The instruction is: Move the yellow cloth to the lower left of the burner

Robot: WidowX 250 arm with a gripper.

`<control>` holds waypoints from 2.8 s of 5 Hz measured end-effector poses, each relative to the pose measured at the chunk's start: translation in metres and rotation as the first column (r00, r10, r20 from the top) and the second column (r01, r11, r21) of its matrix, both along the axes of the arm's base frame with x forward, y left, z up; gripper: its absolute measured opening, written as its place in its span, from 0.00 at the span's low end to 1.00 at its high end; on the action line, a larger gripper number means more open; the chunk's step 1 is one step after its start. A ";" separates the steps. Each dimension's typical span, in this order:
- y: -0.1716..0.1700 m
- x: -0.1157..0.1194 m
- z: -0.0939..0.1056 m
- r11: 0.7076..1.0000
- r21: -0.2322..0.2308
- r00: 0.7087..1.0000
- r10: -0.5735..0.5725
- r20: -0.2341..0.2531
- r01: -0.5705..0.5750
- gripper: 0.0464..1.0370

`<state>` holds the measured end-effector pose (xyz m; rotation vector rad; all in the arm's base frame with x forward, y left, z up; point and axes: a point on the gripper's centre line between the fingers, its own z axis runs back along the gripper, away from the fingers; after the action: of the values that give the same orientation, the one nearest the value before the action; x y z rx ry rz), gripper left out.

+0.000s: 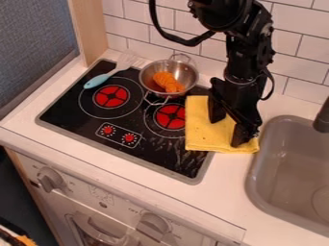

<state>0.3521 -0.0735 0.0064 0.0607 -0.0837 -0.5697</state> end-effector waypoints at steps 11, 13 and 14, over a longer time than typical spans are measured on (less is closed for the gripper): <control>0.079 -0.064 -0.001 0.962 0.076 0.965 0.264 -0.006 -0.263 0.96; 0.113 -0.065 0.000 0.929 0.090 0.933 0.360 -0.011 -0.358 0.96; 0.128 -0.066 0.001 0.914 0.098 0.918 0.396 -0.005 -0.394 0.96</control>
<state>0.2859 0.0547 0.0077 0.1595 -0.0181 -0.1674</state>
